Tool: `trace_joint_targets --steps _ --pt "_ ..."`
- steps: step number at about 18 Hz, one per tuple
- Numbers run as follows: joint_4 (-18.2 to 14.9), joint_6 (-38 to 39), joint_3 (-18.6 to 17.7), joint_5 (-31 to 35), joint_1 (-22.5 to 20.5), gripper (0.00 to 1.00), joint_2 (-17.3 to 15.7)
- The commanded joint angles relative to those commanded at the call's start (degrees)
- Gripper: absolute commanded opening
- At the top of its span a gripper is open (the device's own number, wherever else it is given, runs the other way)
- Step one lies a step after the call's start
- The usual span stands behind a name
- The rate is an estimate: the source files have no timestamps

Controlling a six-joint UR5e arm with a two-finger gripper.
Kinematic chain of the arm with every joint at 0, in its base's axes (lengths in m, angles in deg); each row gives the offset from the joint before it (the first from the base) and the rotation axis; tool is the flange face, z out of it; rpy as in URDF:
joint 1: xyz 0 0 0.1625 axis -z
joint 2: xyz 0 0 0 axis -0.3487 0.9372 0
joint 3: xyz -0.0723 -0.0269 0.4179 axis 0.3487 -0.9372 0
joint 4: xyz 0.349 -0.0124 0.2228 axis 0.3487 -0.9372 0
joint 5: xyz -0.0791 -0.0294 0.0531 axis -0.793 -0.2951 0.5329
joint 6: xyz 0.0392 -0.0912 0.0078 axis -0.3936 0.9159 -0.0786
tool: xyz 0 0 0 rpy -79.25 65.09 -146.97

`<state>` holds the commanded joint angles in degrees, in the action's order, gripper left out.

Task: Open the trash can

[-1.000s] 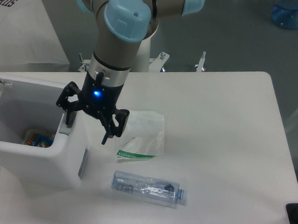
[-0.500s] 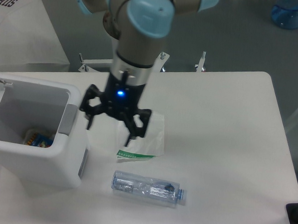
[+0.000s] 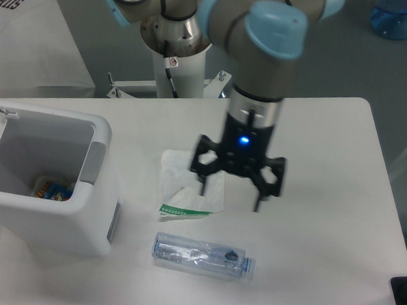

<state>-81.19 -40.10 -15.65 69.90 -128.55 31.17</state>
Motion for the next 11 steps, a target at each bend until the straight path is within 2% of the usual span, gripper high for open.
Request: trace_joint_targets --steps 4,5,8,9,11 --pt "-0.96 -7.72 4.22 4.39 -1.42 1.00 6.24" --pt "-2.45 -11.23 6.67 7.10 -1.42 1.00 8.00" --pt "-11.40 -18.53 13.35 9.93 -1.51 1.00 10.91" --pt "-12.99 -20.82 14.42 10.81 -1.60 1.00 11.35" --pt "-13.45 -23.38 14.60 11.87 -1.95 1.00 11.44"
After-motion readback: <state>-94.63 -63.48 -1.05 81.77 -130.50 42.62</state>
